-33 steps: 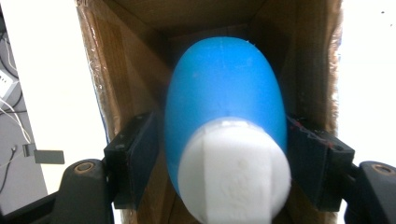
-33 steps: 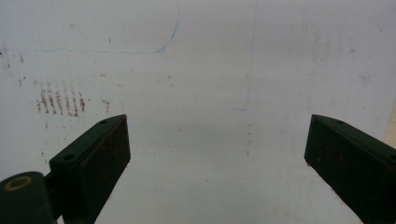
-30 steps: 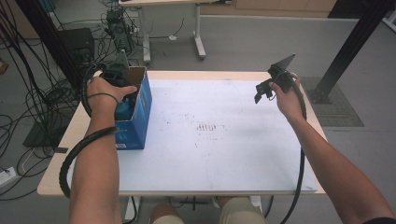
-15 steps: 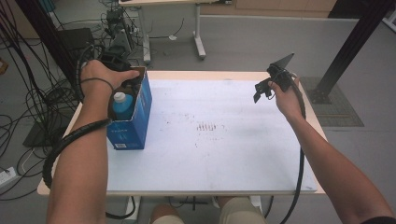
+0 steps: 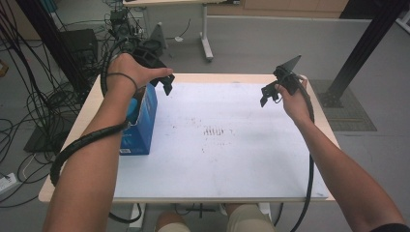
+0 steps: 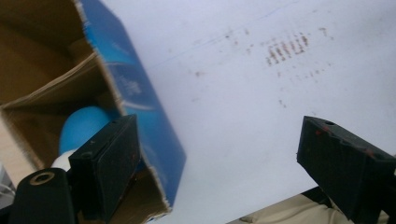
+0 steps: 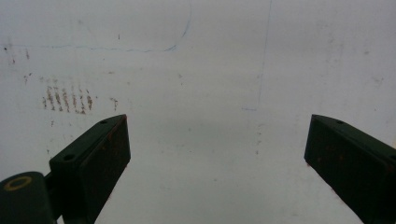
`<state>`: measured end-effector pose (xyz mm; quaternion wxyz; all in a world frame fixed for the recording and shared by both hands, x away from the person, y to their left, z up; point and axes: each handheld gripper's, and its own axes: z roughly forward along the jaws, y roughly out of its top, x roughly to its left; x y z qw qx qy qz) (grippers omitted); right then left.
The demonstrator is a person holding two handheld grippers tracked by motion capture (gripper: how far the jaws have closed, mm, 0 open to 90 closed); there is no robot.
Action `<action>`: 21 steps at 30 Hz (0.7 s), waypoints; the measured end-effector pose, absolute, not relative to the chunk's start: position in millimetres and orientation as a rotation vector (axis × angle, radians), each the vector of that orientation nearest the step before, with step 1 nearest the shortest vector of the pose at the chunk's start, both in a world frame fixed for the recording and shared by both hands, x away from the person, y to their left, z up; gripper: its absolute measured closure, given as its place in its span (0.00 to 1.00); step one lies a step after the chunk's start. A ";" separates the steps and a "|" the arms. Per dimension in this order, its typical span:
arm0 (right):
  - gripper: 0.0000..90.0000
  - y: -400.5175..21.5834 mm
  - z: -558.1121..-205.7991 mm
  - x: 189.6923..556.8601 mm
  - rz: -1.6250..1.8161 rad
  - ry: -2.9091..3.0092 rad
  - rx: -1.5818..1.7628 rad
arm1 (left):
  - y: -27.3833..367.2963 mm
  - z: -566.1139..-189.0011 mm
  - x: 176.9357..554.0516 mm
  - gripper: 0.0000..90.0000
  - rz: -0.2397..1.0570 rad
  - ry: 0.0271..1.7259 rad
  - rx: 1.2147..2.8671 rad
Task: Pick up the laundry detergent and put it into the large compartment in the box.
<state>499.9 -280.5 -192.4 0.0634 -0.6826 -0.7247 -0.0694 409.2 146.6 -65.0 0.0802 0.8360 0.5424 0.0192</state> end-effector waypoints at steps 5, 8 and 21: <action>0.08 -279.1 -191.2 499.3 -0.205 -2.194 -2.061 | 127.2 -67.0 407.8 0.15 0.030 1.551 2.541; 0.08 -278.6 -190.1 497.9 -0.207 -2.197 -2.062 | 116.4 -67.0 405.8 0.15 0.021 1.515 2.562; 0.08 -278.0 -187.8 494.4 -0.217 -2.199 -2.056 | 78.7 -59.7 397.9 0.15 0.010 1.414 2.599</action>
